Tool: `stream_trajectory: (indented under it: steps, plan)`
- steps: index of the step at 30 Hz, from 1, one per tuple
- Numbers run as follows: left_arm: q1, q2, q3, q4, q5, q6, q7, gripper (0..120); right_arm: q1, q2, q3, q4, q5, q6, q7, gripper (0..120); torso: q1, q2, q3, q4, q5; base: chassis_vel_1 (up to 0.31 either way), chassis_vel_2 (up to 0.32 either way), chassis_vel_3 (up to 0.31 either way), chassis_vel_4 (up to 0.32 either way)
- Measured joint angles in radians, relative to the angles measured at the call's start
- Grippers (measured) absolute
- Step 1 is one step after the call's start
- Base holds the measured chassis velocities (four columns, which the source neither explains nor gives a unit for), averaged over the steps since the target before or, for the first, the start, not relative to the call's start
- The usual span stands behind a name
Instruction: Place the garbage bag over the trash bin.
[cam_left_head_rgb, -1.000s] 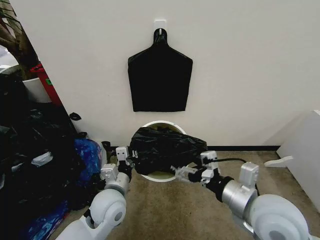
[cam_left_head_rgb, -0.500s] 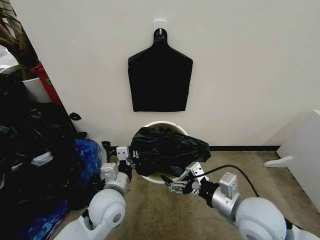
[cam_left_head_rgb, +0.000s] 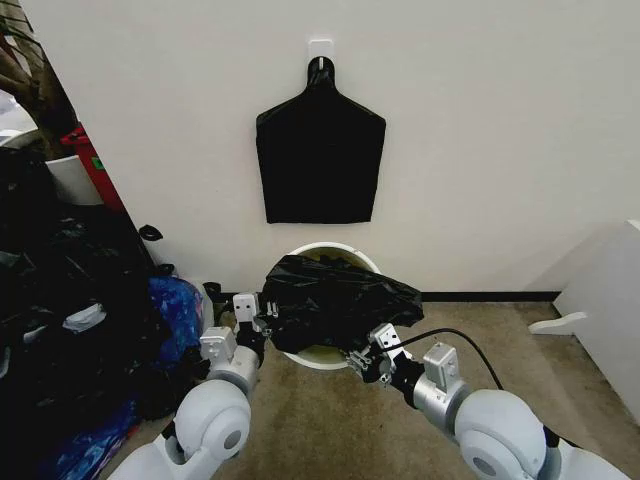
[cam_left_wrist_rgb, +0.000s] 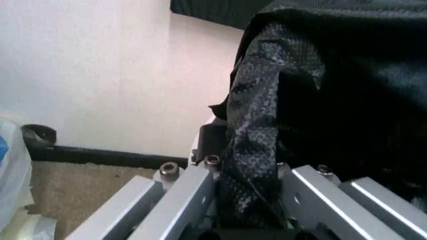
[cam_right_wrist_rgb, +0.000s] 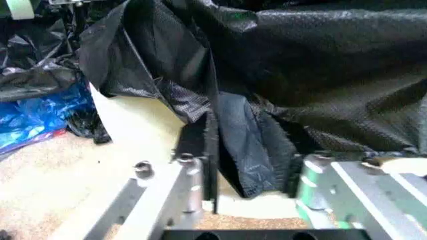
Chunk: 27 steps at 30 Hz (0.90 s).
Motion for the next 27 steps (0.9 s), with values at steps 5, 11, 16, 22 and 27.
stream_trajectory:
  steps: [5,11,16,22,27]
  plan:
    - [-0.01,-0.008,0.007,0.011,-0.007,0.002,-0.005,1,-0.009,-0.002,0.001,0.005,-0.014,0.007,-0.002,1,0.0,0.0,0.0,0.0,0.0,0.0,0.0,0.0,0.0]
    - [-0.023,-0.012,0.009,0.02,-0.034,0.011,-0.022,1,-0.019,-0.005,0.004,0.016,-0.02,0.016,-0.016,0,0.0,0.0,0.0,0.0,0.0001,0.0,0.0,0.0,0.0]
    - [-0.05,-0.018,0.006,0.054,-0.065,0.015,-0.038,1,-0.049,-0.035,0.022,0.071,-0.023,0.016,-0.049,0,0.0,0.0,0.0,0.0,-0.0001,0.0,0.0,0.0,0.0]
    - [-0.08,-0.028,0.009,0.076,-0.086,0.016,-0.045,1,-0.075,-0.064,0.013,0.076,-0.062,0.028,-0.107,0,0.0,0.0,0.0,0.0,-0.0001,0.0,0.0,0.0,0.0]
    - [-0.102,-0.031,0.01,0.079,-0.107,0.018,-0.05,1,-0.08,-0.067,-0.007,0.034,-0.136,0.048,-0.176,0,0.0,0.0,0.0,0.0,0.0001,0.0,0.0,0.0,0.0]
